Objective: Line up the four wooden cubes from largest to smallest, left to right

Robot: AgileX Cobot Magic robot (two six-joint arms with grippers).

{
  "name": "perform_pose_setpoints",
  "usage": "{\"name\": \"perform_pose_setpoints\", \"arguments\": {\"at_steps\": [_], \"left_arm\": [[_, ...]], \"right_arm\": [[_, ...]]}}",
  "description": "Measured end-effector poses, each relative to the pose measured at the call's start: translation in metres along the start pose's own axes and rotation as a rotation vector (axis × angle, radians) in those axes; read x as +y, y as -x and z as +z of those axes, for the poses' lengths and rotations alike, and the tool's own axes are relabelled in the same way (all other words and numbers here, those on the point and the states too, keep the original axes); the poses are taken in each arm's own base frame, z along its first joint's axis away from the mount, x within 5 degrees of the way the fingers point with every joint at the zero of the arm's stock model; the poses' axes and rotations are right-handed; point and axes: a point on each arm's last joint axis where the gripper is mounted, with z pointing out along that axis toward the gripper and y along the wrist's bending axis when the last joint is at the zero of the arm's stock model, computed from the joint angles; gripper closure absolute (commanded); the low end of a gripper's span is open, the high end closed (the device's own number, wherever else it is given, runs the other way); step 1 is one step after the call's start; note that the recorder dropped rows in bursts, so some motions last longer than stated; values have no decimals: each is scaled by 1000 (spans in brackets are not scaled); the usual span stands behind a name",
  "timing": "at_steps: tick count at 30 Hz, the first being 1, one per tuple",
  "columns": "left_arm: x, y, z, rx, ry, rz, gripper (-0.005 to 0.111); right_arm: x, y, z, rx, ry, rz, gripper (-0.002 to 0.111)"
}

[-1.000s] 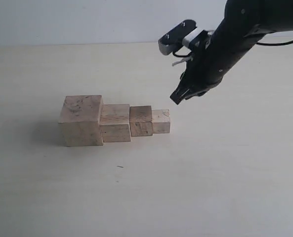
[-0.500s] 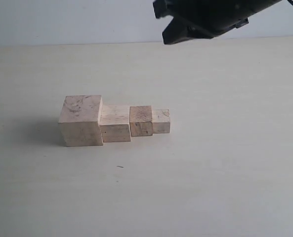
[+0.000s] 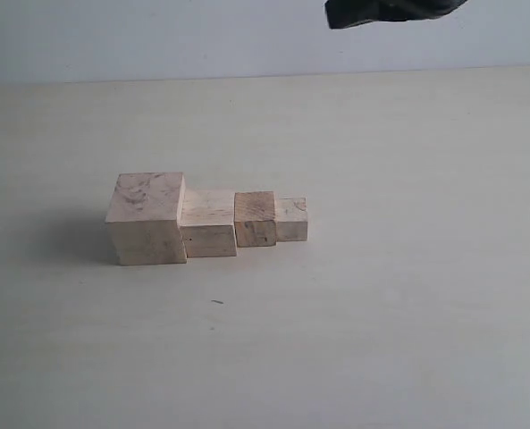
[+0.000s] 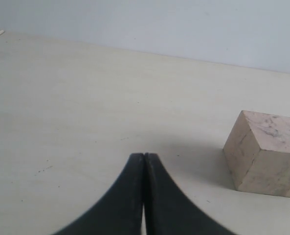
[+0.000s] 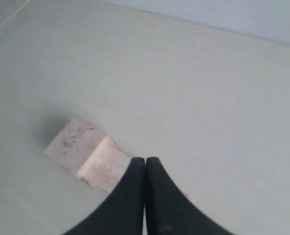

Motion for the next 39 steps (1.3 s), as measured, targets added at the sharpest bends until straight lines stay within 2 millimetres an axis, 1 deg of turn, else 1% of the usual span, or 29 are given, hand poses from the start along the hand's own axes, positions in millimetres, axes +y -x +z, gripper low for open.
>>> {"name": "perform_pose_setpoints", "arguments": {"at_steps": [3, 6, 9, 11, 12, 13, 15, 19, 21, 22, 25, 28, 32, 39], "left_arm": [[0, 0, 0, 0, 0, 0, 107], [0, 0, 0, 0, 0, 0, 107], [0, 0, 0, 0, 0, 0, 107], [0, 0, 0, 0, 0, 0, 107], [0, 0, 0, 0, 0, 0, 107], [0, 0, 0, 0, 0, 0, 107], [0, 0, 0, 0, 0, 0, 107], [0, 0, 0, 0, 0, 0, 107], [0, 0, 0, 0, 0, 0, 107], [0, 0, 0, 0, 0, 0, 107], [0, 0, 0, 0, 0, 0, 107], [0, 0, 0, 0, 0, 0, 107], [0, 0, 0, 0, 0, 0, 107], [0, 0, 0, 0, 0, 0, 107]], "right_arm": [[-6, 2, -20, -35, -104, -5, 108], [-16, 1, -44, -103, -187, 14, 108], [-25, -7, -70, -180, -242, 35, 108], [-32, -16, -86, -224, -281, 57, 108], [-36, -23, -90, -233, -300, 74, 108], [-41, -30, -98, -252, -329, 90, 108], [-48, -44, -107, -265, -372, 114, 108], [-59, -80, -133, -310, -486, 170, 108], [-59, -96, -145, -343, -538, 190, 108], [-59, -108, -152, -362, -569, 204, 108], [-55, -136, -162, -402, -634, 231, 108], [-49, -162, -166, -442, -681, 241, 108], [-45, -189, -159, -504, -698, 224, 108], [-57, -237, -125, -557, -741, 150, 108]]}}
